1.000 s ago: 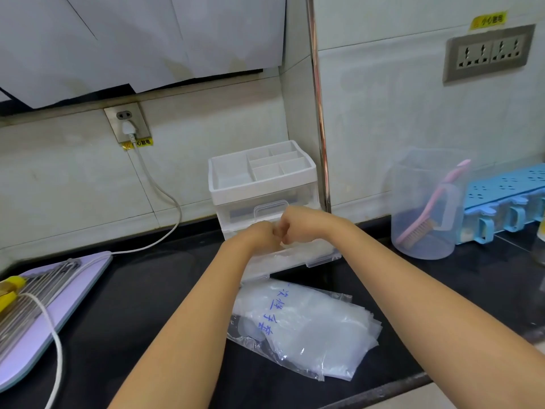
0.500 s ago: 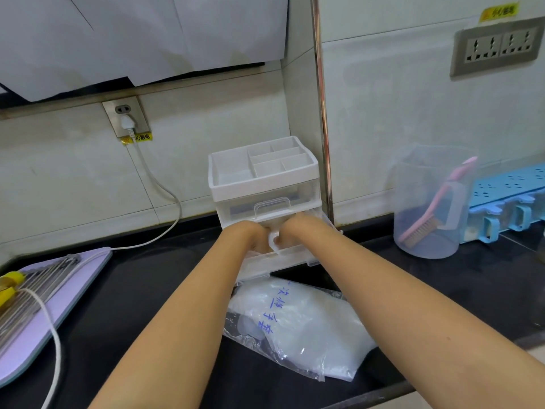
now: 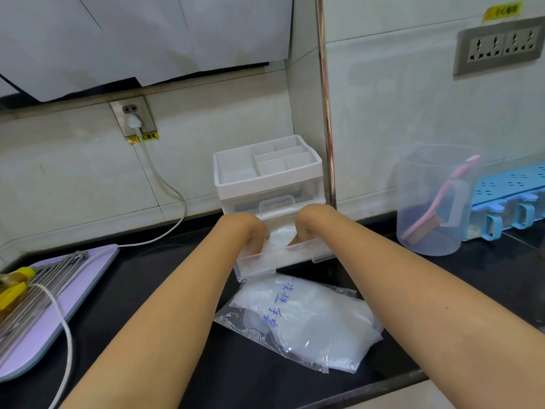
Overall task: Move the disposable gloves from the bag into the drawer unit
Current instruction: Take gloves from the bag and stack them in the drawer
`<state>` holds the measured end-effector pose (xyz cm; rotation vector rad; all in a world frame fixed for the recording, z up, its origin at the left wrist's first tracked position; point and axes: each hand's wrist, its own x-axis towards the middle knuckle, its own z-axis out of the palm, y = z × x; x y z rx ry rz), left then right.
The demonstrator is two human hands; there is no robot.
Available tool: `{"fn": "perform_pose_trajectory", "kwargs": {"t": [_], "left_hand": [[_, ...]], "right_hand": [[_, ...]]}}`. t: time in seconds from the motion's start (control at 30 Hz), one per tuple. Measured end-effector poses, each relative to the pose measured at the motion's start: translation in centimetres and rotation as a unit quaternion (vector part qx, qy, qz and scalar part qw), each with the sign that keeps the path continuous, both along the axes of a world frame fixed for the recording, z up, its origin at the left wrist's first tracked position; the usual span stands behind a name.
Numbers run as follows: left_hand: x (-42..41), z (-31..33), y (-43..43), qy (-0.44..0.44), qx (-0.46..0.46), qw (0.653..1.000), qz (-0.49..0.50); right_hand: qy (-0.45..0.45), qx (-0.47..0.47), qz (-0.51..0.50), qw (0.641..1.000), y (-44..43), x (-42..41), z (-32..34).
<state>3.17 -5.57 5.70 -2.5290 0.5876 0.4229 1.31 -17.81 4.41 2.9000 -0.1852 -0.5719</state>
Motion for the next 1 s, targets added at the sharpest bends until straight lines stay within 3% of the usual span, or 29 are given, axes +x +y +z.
{"fn": "perform_pose_trajectory", "kwargs": {"t": [0.1,0.2,0.33,0.47,0.6,0.7,0.8,1.0], "left_hand": [[-0.1,-0.4,0.1,0.005,0.008,1.000,-0.007],[-0.1,-0.4,0.3,0.012,-0.007,1.000,-0.005],[-0.2,-0.5,0.6,0.012,-0.052,0.999,-0.001],[-0.1,-0.7,1.1,0.011,-0.128,0.992,0.003],[-1.2,0.6,1.7,-0.018,-0.214,0.977,-0.002],[-3.5,1.5,2.3,-0.063,-0.334,0.940,-0.015],[-6.2,1.1,2.7,-0.124,-0.470,0.873,-0.035],[-11.1,-2.9,2.9,-0.098,-0.559,0.821,-0.069]], "right_hand": [[0.025,0.007,0.002,1.000,0.0,-0.8,0.4],[-0.006,0.036,0.004,0.999,-0.5,-1.5,0.6],[-0.036,0.138,-0.030,0.989,-1.7,-1.8,0.9],[-0.118,0.308,-0.048,0.943,-3.2,-2.7,1.5],[-0.232,0.375,-0.019,0.898,-4.3,-5.1,2.7],[-0.291,0.382,-0.008,0.877,-4.8,-7.5,3.1],[-0.319,0.387,-0.012,0.865,-5.1,-9.8,2.5],[-0.314,0.402,-0.058,0.858,-5.2,-14.9,-2.0]]}}
